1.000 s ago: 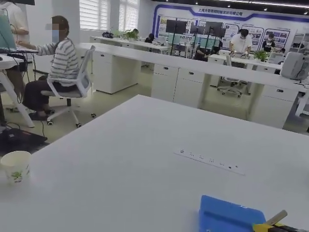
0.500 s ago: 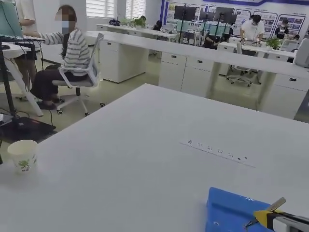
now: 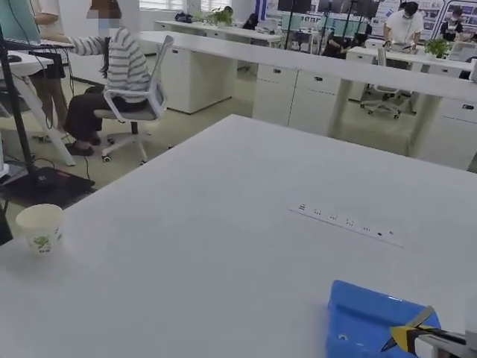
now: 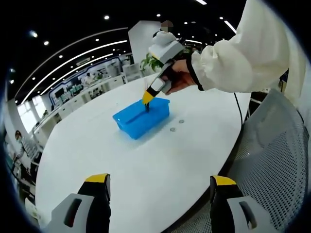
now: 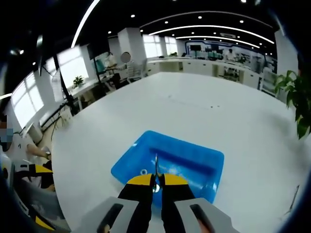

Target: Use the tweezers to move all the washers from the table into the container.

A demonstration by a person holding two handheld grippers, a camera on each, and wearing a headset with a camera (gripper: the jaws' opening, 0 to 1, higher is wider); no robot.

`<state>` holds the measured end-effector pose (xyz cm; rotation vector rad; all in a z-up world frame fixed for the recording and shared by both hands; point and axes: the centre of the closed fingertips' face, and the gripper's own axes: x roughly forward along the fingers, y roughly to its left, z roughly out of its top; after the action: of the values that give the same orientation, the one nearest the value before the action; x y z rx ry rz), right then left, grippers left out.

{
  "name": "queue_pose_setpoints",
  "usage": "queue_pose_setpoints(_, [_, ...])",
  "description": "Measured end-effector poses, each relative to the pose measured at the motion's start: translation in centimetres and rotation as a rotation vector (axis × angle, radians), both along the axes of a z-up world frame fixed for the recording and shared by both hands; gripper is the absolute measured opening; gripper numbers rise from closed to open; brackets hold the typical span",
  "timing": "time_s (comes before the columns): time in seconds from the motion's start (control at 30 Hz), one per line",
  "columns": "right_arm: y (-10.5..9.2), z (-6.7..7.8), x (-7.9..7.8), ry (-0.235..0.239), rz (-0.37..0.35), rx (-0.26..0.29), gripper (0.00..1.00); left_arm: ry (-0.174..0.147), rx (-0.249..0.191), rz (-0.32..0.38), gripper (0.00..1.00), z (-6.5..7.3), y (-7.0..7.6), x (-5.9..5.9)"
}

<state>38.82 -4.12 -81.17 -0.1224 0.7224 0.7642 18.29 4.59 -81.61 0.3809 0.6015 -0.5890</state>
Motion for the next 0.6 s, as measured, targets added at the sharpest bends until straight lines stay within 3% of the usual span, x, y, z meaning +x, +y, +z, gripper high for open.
queue_pose_setpoints(0.5, [0.3, -1.9, 0.4, -0.023, 0.06, -0.083, 0.02, 0.014, -0.007, -0.014, 0.86, -0.1, -0.2, -0.2])
queue_pose_setpoints(0.6, [0.3, -1.9, 0.5, -0.027, 0.067, -0.079, 0.02, 0.014, -0.011, -0.012, 0.86, 0.0, -0.2, -0.2])
